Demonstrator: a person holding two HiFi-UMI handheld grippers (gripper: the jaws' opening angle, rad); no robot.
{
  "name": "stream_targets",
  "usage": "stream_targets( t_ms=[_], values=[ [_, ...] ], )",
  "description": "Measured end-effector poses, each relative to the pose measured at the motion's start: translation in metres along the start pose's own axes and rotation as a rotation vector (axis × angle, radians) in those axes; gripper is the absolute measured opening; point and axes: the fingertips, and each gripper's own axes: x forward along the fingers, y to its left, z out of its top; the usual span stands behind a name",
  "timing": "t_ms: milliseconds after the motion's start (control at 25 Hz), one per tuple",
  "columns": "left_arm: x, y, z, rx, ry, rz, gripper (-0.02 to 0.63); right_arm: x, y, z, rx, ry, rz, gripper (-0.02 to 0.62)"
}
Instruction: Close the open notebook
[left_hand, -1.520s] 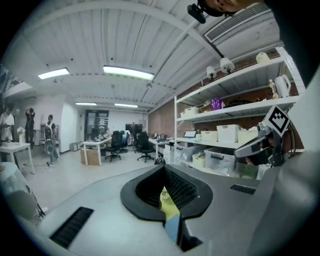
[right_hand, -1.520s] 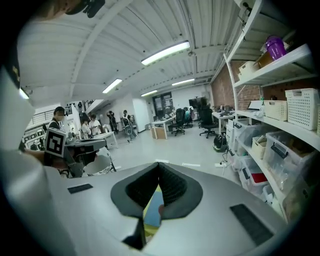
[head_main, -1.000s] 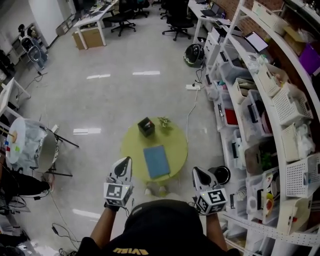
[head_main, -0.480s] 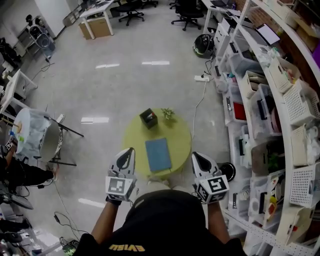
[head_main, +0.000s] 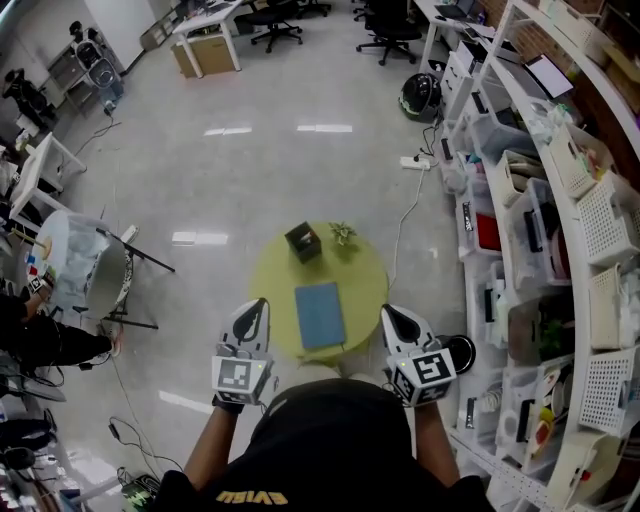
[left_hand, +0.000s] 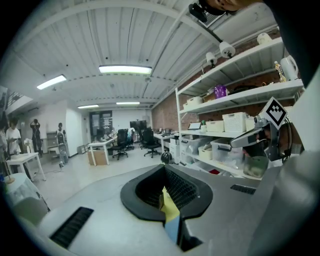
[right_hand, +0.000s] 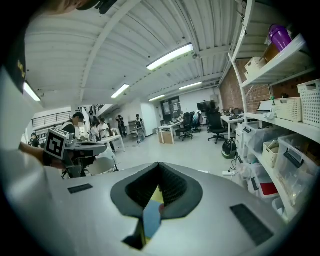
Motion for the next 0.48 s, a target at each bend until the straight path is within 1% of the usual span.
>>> stream_targets(
  t_ms=[240, 480],
  values=[
    [0.000, -0.004, 0.002, 0.026, 0.018, -0.001, 0.017, 0.003, -0.002, 0.002, 0.009, -0.007, 0.013, 0.002],
    [0.004, -0.015, -0.002, 0.036, 0.024, -0.019, 0.017, -0.002, -0.007, -0.008, 0.003, 0.005, 0.005, 0.002]
  ],
)
